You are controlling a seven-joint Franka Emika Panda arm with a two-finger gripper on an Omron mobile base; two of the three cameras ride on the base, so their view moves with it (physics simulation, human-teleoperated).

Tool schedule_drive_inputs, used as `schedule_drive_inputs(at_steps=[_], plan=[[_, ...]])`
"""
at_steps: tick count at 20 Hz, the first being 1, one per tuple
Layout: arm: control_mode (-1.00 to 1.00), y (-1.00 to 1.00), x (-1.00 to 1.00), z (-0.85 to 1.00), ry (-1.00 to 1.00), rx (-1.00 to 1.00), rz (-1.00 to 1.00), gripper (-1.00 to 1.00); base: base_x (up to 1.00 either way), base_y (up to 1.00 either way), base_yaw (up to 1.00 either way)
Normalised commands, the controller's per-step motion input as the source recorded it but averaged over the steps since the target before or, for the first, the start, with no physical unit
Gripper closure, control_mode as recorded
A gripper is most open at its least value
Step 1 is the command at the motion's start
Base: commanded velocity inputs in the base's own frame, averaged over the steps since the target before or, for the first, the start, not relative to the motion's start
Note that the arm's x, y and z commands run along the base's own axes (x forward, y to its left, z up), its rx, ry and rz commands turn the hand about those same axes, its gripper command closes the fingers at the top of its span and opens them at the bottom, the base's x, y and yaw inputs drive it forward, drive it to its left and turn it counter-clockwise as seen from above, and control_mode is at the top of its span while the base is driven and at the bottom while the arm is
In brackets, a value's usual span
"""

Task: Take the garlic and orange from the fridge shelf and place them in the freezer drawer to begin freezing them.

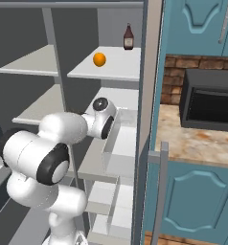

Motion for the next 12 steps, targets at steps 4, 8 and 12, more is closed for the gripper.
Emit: schedule_drive_inputs(at_steps=[4, 8, 12], plan=[[-1.00, -0.07, 0.50, 0.00, 0.00, 0.00, 0.00, -1.00, 0.00, 0.00, 0.00], [-1.00, -0.02, 0.48, -0.03, 0.00, 0.00, -0.01, -1.00, 0.00, 0.00, 0.00], [-1.00, -0.06, 0.33, -0.26, 0.00, 0.00, -0.02, -1.00, 0.00, 0.00, 0.00]])
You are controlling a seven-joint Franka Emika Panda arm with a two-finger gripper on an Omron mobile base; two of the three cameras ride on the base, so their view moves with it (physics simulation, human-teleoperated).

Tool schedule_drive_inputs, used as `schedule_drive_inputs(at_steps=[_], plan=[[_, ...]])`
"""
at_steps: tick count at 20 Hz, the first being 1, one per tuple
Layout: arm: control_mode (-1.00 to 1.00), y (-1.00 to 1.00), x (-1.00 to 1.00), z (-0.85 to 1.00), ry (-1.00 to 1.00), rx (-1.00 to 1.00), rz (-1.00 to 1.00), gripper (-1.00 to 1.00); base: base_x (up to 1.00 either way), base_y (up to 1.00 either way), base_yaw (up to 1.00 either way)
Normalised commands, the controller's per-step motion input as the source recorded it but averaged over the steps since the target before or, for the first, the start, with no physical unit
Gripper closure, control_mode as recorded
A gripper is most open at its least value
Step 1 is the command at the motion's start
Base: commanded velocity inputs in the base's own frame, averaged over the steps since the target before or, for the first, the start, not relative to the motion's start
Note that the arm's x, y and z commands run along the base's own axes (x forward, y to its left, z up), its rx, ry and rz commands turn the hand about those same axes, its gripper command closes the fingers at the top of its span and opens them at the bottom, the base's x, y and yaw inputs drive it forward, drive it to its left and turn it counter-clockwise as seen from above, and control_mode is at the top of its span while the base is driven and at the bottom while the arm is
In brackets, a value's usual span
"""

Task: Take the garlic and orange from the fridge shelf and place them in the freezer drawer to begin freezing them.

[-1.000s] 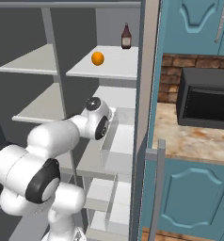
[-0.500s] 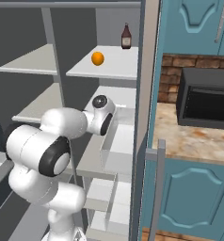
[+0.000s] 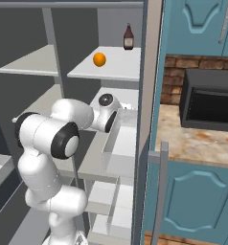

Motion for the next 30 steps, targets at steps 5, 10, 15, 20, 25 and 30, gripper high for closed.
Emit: schedule_drive_inputs(at_steps=[5, 10, 15, 20, 25, 30], plan=[[-1.00, -0.13, 0.30, -0.33, 0.00, 0.00, -0.01, -1.00, 0.00, 0.00, 0.00], [-1.00, -0.12, 0.38, -0.17, 0.01, 0.00, -0.01, -1.00, 0.00, 0.00, 0.00], [-1.00, -0.07, 0.20, -0.31, 0.02, 0.00, 0.00, -1.00, 0.00, 0.00, 0.00], [-1.00, -0.06, -0.04, -0.57, 0.00, 0.00, 0.00, -1.00, 0.00, 0.00, 0.00], [-1.00, -0.02, -0.02, -0.58, 0.00, 0.00, 0.00, -1.00, 0.00, 0.00, 0.00], [-1.00, -0.03, -0.16, -0.58, 0.00, 0.00, -0.01, -1.00, 0.00, 0.00, 0.00]])
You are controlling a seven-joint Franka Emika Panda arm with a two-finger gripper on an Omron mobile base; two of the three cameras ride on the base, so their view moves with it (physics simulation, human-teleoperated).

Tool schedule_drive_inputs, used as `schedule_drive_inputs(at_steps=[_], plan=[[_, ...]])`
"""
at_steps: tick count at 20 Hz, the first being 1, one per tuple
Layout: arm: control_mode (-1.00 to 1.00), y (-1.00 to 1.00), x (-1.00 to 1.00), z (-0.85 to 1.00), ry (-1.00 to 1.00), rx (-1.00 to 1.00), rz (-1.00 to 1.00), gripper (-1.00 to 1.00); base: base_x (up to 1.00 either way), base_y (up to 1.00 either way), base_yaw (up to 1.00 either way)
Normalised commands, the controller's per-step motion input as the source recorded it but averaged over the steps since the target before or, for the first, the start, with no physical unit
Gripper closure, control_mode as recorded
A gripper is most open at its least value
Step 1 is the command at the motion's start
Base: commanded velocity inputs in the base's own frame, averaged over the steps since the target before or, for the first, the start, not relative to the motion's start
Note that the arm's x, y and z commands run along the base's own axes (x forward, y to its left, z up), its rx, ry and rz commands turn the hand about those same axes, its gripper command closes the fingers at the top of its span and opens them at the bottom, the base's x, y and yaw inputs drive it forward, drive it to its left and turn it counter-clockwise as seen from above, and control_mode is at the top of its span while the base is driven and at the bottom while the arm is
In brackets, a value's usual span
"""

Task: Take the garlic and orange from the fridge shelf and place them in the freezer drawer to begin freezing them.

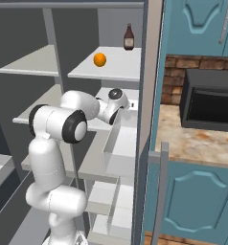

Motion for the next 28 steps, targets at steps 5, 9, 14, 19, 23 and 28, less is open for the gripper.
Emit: schedule_drive_inputs(at_steps=[5, 9, 14, 19, 23, 28], plan=[[-1.00, -0.03, -0.31, -0.54, 0.00, 0.00, -0.04, -1.00, 0.00, 0.00, 0.00], [-1.00, -0.03, -0.29, -0.46, 0.00, 0.00, -0.04, -1.00, 0.00, 0.00, 0.00], [-1.00, -0.02, -0.22, -0.43, 0.00, 0.00, -0.03, -1.00, 0.00, 0.00, 0.00], [-1.00, 0.00, -0.31, -0.45, 0.00, 0.00, -0.03, 1.00, 0.00, 0.00, 0.00], [-1.00, 0.00, -0.16, -0.30, 0.00, 0.00, -0.03, 1.00, 0.00, 0.00, 0.00], [-1.00, -0.01, -0.33, -0.09, -0.15, 0.00, -0.01, 1.00, 0.00, 0.00, 0.00]])
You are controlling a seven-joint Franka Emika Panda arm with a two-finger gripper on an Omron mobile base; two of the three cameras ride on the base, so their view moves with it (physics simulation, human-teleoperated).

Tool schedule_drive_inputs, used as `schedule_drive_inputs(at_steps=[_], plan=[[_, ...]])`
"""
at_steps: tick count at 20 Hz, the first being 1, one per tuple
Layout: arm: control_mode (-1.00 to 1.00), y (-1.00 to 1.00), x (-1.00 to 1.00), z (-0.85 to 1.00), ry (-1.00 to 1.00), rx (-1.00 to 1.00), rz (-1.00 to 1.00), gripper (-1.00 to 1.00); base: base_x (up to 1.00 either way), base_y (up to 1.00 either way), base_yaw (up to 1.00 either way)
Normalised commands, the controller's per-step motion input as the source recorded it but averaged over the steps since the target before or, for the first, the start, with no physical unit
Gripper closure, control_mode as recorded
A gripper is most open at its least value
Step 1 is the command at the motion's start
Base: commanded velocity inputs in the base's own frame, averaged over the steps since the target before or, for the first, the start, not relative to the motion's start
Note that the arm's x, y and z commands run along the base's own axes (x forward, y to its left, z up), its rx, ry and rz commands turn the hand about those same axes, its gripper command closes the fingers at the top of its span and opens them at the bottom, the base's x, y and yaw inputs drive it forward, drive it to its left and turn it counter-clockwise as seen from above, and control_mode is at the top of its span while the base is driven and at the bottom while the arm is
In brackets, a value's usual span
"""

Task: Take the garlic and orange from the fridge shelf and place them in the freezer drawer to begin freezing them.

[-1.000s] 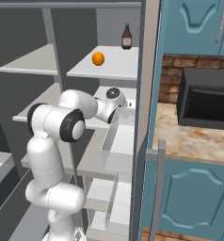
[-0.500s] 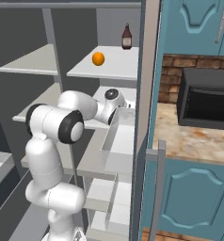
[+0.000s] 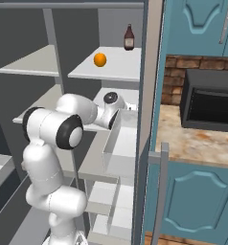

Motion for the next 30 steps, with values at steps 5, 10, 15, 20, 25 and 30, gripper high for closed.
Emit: schedule_drive_inputs(at_steps=[5, 10, 15, 20, 25, 30], plan=[[-1.00, 0.21, -0.66, 0.00, -0.28, -0.01, 0.04, 1.00, 0.00, 0.00, 0.00], [-1.00, 0.47, -0.67, 0.04, -0.07, -0.01, 0.01, 1.00, 0.00, 0.00, 0.00], [-1.00, 0.22, -0.59, 0.50, 0.01, 0.00, 0.00, 1.00, 0.00, 0.00, 0.00], [-1.00, 0.06, -0.10, 0.78, 0.12, 0.00, 0.00, 1.00, 0.00, 0.00, 0.00], [-1.00, 0.08, 0.00, 0.67, 0.22, 0.01, 0.00, 1.00, 0.00, 0.00, 0.00], [-1.00, 0.37, -0.46, 0.06, 0.12, 0.00, 0.00, 1.00, 0.00, 0.00, 0.00]])
